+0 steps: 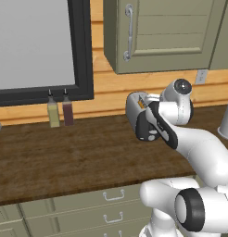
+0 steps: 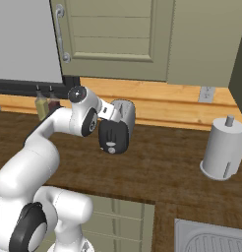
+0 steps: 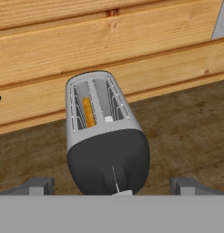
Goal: Start the toaster. Once the lever pops up, take the bread to the plate on the dining counter.
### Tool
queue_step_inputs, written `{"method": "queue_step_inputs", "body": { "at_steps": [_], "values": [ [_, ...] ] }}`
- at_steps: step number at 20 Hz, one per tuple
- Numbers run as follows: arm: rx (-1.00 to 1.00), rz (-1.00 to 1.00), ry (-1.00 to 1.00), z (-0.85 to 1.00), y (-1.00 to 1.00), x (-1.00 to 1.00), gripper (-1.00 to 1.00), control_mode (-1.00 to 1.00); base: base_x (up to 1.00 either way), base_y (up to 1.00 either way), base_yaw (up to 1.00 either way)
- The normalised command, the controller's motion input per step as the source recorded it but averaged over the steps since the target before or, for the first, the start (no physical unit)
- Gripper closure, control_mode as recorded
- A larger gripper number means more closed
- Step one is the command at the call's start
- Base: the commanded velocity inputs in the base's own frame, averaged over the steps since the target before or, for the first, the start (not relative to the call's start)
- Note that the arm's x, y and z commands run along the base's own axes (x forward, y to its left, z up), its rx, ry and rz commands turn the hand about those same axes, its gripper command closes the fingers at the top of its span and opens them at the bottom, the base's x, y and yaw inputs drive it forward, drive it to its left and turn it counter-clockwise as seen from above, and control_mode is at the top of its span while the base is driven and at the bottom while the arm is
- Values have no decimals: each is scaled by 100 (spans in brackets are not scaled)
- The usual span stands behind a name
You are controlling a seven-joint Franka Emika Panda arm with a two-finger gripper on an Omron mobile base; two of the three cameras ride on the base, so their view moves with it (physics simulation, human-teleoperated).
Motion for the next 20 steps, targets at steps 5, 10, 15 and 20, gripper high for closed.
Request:
{"method": "queue_step_inputs", "body": {
  "at_steps": [5, 10, 15, 20],
  "values": [
    [0, 0, 0, 0, 0, 0, -100, -100, 0, 0, 0],
    [0, 0, 0, 0, 0, 0, -100, -100, 0, 0, 0],
    [0, 0, 0, 0, 0, 0, -100, -100, 0, 0, 0],
    [0, 0, 0, 0, 0, 0, -100, -100, 0, 0, 0]
  ]
}}
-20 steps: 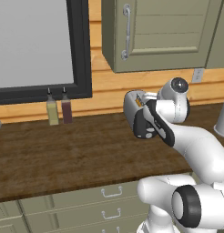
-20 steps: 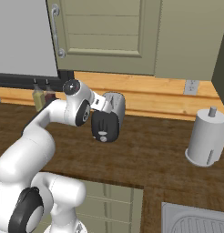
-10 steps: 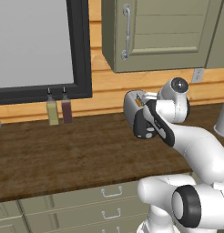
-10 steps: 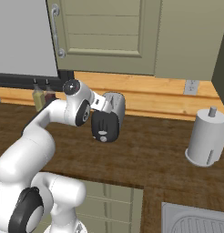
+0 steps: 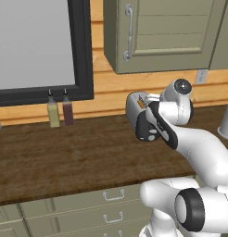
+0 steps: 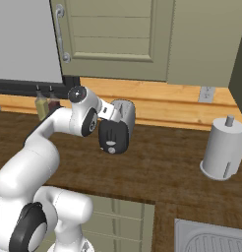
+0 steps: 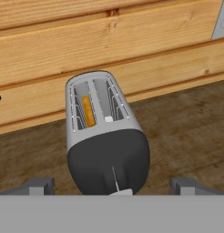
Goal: Start the toaster. Once the lever pops up, take the bread to the plate on the dining counter.
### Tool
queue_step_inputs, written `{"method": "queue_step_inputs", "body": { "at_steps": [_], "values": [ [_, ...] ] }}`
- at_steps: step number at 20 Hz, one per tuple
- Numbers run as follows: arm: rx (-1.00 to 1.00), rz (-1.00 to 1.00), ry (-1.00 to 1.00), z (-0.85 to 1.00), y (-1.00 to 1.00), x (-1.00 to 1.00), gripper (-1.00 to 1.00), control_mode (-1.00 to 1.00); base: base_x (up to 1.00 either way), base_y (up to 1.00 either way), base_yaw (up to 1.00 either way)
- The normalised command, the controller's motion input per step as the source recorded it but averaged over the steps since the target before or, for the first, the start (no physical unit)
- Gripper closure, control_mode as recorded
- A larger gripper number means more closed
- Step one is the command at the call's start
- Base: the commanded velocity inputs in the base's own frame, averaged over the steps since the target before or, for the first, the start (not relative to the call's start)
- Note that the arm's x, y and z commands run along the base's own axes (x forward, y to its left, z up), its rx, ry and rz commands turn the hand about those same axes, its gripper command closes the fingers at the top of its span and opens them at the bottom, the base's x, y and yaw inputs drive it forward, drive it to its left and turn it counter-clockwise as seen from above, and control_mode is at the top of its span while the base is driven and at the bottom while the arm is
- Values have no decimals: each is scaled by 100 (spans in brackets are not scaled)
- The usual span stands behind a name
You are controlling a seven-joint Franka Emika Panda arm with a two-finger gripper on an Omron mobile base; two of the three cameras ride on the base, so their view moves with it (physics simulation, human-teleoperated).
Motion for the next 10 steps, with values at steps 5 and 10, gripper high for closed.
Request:
{"method": "queue_step_inputs", "body": {
  "at_steps": [5, 10],
  "values": [
    [0, 0, 0, 0, 0, 0, -100, -100, 0, 0, 0],
    [0, 0, 0, 0, 0, 0, -100, -100, 0, 0, 0]
  ]
}}
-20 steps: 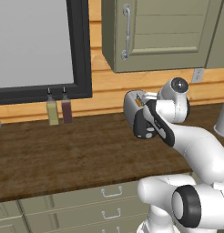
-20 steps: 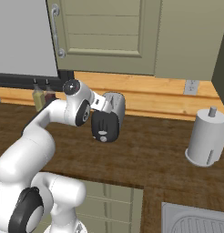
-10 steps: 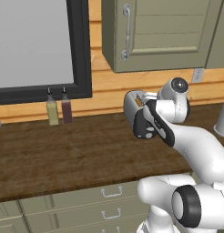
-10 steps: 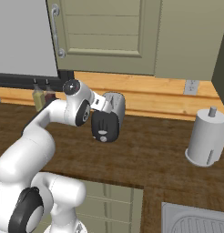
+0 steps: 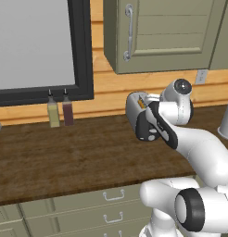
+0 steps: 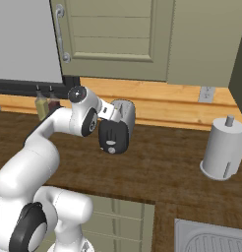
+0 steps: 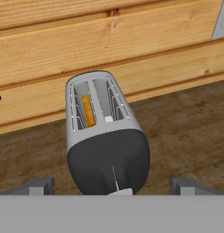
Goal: Start the toaster. Once the lever pops up, take the bread to the plate on the dining counter.
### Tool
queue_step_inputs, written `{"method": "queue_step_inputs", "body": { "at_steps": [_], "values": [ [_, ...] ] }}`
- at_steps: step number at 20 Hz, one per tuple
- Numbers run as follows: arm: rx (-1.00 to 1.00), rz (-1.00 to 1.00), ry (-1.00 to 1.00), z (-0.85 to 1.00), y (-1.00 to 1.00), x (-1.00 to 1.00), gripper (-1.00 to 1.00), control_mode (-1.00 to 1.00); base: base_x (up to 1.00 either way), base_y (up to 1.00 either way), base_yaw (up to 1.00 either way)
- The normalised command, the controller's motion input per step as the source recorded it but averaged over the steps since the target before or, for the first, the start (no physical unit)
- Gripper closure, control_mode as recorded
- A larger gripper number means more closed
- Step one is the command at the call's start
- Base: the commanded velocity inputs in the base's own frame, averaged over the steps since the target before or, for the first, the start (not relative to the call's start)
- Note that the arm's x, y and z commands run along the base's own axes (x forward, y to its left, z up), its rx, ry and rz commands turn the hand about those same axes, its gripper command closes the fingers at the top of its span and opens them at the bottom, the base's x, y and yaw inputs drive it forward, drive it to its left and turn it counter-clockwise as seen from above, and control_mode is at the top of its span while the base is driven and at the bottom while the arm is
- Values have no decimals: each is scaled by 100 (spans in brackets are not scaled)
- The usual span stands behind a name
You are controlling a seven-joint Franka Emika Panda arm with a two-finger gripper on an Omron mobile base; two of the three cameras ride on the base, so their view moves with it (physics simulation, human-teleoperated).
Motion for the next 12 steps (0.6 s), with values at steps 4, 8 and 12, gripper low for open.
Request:
{"method": "queue_step_inputs", "body": {
  "at_steps": [4, 8, 12],
  "values": [
    [0, 0, 0, 0, 0, 0, -100, -100, 0, 0, 0],
    [0, 0, 0, 0, 0, 0, -100, -100, 0, 0, 0],
    [0, 0, 0, 0, 0, 0, -100, -100, 0, 0, 0]
  ]
}}
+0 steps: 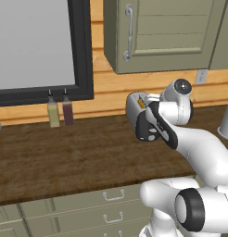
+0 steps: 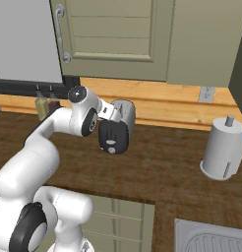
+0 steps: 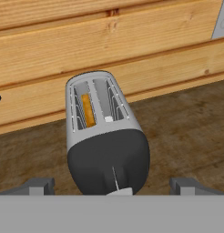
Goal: Start the toaster. Once the lever pops up, take the bread to the plate on the dining counter.
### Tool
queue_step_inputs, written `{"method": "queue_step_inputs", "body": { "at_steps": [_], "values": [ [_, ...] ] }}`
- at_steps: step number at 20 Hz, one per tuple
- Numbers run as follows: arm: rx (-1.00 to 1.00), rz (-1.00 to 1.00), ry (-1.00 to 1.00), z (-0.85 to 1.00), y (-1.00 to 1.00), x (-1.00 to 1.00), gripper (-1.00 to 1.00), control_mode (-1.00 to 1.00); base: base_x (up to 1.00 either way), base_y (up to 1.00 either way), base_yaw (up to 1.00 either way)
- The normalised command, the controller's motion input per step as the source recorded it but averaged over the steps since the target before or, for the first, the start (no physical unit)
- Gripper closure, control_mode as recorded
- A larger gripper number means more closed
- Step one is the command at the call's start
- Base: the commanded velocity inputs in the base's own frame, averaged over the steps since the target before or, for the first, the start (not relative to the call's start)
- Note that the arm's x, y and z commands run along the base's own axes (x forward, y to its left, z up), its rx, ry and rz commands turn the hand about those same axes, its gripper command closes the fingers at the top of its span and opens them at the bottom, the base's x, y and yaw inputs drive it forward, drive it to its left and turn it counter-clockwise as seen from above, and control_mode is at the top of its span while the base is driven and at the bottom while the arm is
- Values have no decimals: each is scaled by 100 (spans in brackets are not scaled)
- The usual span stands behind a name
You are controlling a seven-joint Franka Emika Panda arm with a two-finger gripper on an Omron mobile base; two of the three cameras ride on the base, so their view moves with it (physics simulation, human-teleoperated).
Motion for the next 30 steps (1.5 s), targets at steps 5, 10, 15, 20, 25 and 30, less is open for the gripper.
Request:
{"method": "queue_step_inputs", "body": {
  "at_steps": [5, 10, 15, 20, 25, 30],
  "values": [
    [0, 0, 0, 0, 0, 0, -100, -100, 0, 0, 0],
    [-1, 0, 2, -4, 0, -7, -100, -100, 0, 0, 0],
    [0, 0, 0, -8, 0, -30, -100, -100, 0, 0, 0],
    [-1, 2, -2, -5, 3, 0, -100, -100, 0, 0, 0],
    [-3, 12, -6, 0, 6, 29, -100, -100, 0, 0, 0],
    [-2, 24, -15, -6, 0, -1, -100, -100, 0, 0, 0]
  ]
}}
